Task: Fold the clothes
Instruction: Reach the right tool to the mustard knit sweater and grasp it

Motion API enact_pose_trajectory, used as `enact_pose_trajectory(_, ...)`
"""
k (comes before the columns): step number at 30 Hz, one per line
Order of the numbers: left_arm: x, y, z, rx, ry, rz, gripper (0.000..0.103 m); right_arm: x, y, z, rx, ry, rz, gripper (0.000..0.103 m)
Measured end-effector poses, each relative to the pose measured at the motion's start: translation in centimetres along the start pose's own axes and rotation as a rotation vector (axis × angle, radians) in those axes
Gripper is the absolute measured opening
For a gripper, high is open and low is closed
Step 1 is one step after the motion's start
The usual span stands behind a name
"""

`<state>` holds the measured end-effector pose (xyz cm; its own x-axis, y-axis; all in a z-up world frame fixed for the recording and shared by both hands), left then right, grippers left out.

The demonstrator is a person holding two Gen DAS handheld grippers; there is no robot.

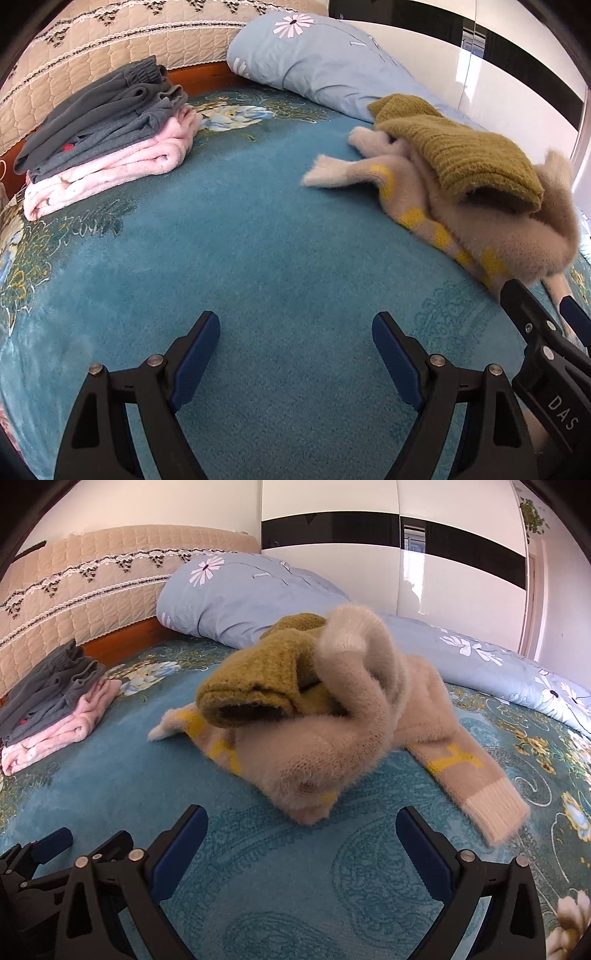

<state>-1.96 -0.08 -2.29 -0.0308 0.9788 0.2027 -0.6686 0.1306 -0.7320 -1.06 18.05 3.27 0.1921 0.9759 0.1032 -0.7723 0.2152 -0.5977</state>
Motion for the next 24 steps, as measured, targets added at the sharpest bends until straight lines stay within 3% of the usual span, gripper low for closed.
enact_pose_trajectory(8,2.1,0.5,-0.7,-0.038,0.022,0.027,0.085,0.3,-0.2,-0.3,-0.011,-0.018,0.002,0.103)
enact_pose_trajectory(24,2.0,0.4,-0.4,-0.035,0.044,0.015,0.086,-0.3,0.7,-0.8,-0.03,-0.028,0.001,0.103)
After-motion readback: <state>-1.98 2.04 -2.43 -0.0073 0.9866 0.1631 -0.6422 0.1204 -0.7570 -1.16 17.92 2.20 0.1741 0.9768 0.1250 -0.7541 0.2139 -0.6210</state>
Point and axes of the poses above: each gripper's, at about its wrist camera, not at the fingertips, and y roughly the way its jaws point, x to its right, z to its top, the point moved 3 cm from there along y, roughly the way its jaws point, and after that the axes turned 10 degrees about -z, right-handed, at the moved point
